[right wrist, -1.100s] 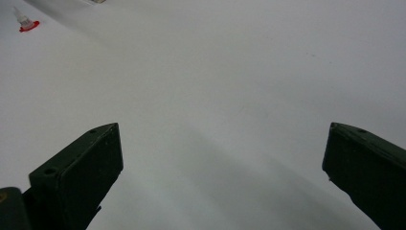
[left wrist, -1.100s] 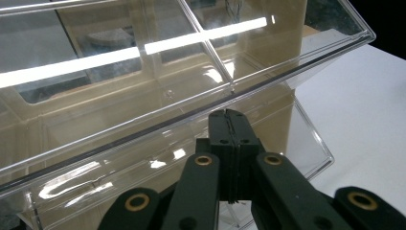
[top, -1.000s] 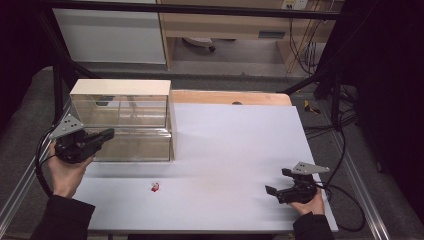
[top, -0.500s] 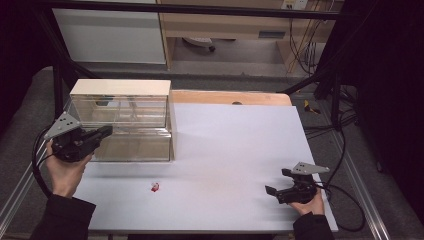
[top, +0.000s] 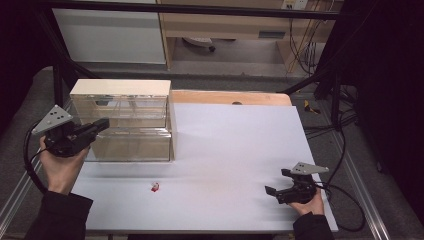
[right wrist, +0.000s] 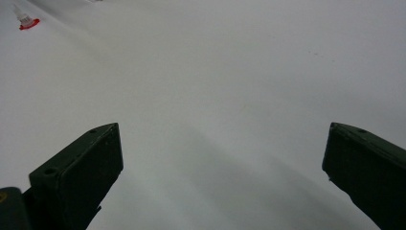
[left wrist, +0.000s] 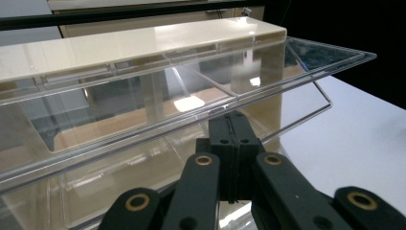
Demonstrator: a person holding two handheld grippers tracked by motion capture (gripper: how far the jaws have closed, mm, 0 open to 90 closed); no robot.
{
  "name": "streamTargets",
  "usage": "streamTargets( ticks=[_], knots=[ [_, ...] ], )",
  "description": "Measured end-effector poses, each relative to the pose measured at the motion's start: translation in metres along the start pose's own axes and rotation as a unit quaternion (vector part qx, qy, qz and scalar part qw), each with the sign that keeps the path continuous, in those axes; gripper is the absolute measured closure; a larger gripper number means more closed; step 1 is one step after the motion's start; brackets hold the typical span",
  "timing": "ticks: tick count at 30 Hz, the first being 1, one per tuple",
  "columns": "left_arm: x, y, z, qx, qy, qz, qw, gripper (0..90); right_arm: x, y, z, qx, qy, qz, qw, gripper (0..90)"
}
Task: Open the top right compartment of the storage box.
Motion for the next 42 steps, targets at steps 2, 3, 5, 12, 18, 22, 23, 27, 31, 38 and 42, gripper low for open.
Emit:
streamTargets(
  ticks=[2, 3, 5, 12, 18, 22, 23, 27, 31, 38, 42],
  knots=[
    [0.001, 0.0, 0.0, 0.001, 0.0, 0.0, 1.0, 90.0, 0.0, 0.0, 0.0, 0.0, -0.001, -0.001, 1.0, 0.7],
    [0.004, -0.001, -0.001, 0.001, 0.001, 0.001, 1.0, 90.0, 0.0, 0.0, 0.0, 0.0, -0.002, -0.002, 1.0, 0.7],
    [0.006, -0.001, -0.001, 0.002, 0.0, 0.002, 1.0, 90.0, 0.0, -0.001, 0.0, 0.001, -0.002, -0.002, 1.0, 0.7],
    [0.014, -0.001, -0.003, 0.0, 0.003, 0.005, 1.0, 90.0, 0.0, -0.001, 0.0, 0.002, -0.002, -0.004, 1.0, 0.7],
    [0.02, -0.002, -0.004, 0.001, 0.004, 0.005, 1.0, 90.0, 0.0, -0.002, -0.001, 0.002, -0.002, -0.009, 1.0, 0.8],
    [0.024, -0.004, -0.004, 0.002, 0.005, 0.006, 1.0, 90.0, -0.001, -0.003, 0.0, 0.002, 0.001, -0.009, 1.0, 0.8],
    [0.024, -0.004, -0.004, 0.002, 0.005, 0.006, 1.0, 90.0, -0.001, -0.003, -0.001, 0.002, 0.0, -0.009, 1.0, 0.8],
    [0.03, -0.004, -0.005, 0.005, 0.005, 0.008, 0.9999, 90.0, 0.0, -0.004, -0.001, 0.002, -0.002, -0.009, 1.0, 0.9],
    [0.033, -0.005, -0.007, 0.006, 0.005, 0.008, 0.9999, 90.0, -0.001, -0.005, -0.001, 0.003, 0.0, -0.01, 0.9999, 0.9],
    [0.036, -0.006, -0.008, 0.005, 0.004, 0.01, 0.9999, 90.0, 0.001, -0.007, -0.003, 0.003, 0.0, -0.014, 0.9999, 0.9],
    [0.038, -0.006, -0.01, 0.004, 0.007, 0.011, 0.9999, 90.0, 0.003, -0.01, -0.005, 0.005, 0.005, -0.016, 0.9998, 0.8]
  ],
)
Point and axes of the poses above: each handheld gripper's, and its own axes: y roughly backward along the jaws, x roughly out of its top, z roughly to its right, the point moved 1 cm from there along -y, roughly forward along the jaws, and after that the axes turned 11 degrees about x, right-handed, at the moved point
